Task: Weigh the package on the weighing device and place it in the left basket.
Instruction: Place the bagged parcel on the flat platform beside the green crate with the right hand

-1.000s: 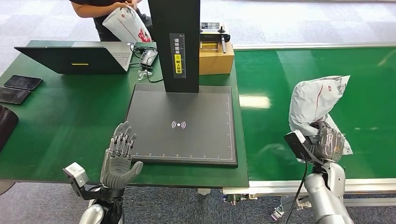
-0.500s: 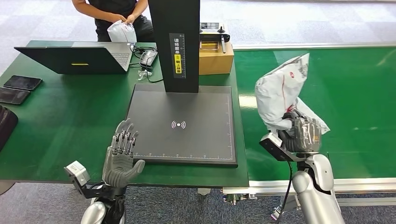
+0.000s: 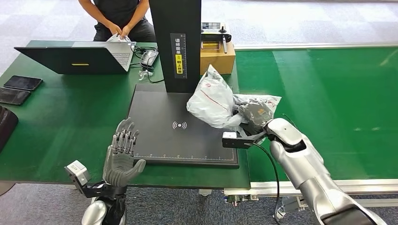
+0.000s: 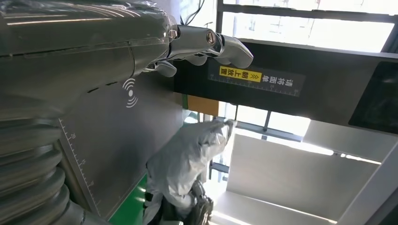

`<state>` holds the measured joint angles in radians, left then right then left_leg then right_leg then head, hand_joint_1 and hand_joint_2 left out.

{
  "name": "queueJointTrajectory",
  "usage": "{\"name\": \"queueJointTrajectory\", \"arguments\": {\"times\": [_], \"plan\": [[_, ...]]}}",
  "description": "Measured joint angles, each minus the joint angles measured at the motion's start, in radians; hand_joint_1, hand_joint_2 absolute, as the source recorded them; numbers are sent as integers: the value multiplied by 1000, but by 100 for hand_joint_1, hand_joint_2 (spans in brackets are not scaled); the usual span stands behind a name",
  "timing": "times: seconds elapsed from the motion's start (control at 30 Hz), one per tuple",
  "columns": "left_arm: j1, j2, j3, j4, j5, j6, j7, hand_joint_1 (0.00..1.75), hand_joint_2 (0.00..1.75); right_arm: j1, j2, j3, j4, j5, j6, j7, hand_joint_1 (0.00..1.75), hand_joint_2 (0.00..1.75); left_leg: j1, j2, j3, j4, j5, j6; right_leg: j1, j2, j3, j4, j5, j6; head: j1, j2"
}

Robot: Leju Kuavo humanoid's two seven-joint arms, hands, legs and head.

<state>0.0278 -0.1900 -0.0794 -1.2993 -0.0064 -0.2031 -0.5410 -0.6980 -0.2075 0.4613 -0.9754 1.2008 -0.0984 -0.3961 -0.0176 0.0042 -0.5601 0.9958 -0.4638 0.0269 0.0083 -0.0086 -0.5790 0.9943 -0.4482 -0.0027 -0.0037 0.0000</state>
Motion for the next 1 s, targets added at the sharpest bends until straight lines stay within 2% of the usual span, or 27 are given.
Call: {"name": "queueJointTrajectory", "arguments": {"times": [0.17,0.3,0.47,0.7,0.73,0.83,0.87,1.0], "plan": [[0,0,3,0,-2,-1,0,0,175,-125,0,173,68,33,-4,9,175,175,0,0,0,0,0,0,0,0,0,0,0,0,0,0],[-1,0,3,0,-2,-8,-2,0,175,-180,-1,276,75,19,-85,-23,175,175,0,0,0,0,0,0,0,0,0,0,0,0,0,0],[-13,0,3,0,4,-12,-3,0,175,-213,7,372,62,-22,-122,-34,175,175,0,0,0,0,0,0,0,-1,0,0,0,0,0,0],[-22,0,7,0,7,-22,1,0,175,-217,34,454,68,-99,-146,-49,171,175,0,0,0,0,0,0,0,0,0,0,0,0,0,0],[-22,0,7,0,7,-23,2,0,175,-216,39,463,72,-111,-149,-53,150,175,0,0,0,0,0,0,0,0,0,0,0,0,0,0],[-22,0,8,0,8,-24,3,0,175,-214,54,481,94,-124,-136,-27,23,175,0,0,0,0,0,0,0,-1,0,0,0,0,0,0],[-22,0,8,0,8,-24,3,0,175,-214,61,485,107,-125,-128,-9,1,175,0,0,0,0,0,0,0,-1,0,0,0,0,0,0],[-17,0,10,0,7,-24,3,0,175,-214,81,491,168,-135,-132,44,0,175,0,0,0,0,0,0,0,0,0,0,0,0,0,0]]}}
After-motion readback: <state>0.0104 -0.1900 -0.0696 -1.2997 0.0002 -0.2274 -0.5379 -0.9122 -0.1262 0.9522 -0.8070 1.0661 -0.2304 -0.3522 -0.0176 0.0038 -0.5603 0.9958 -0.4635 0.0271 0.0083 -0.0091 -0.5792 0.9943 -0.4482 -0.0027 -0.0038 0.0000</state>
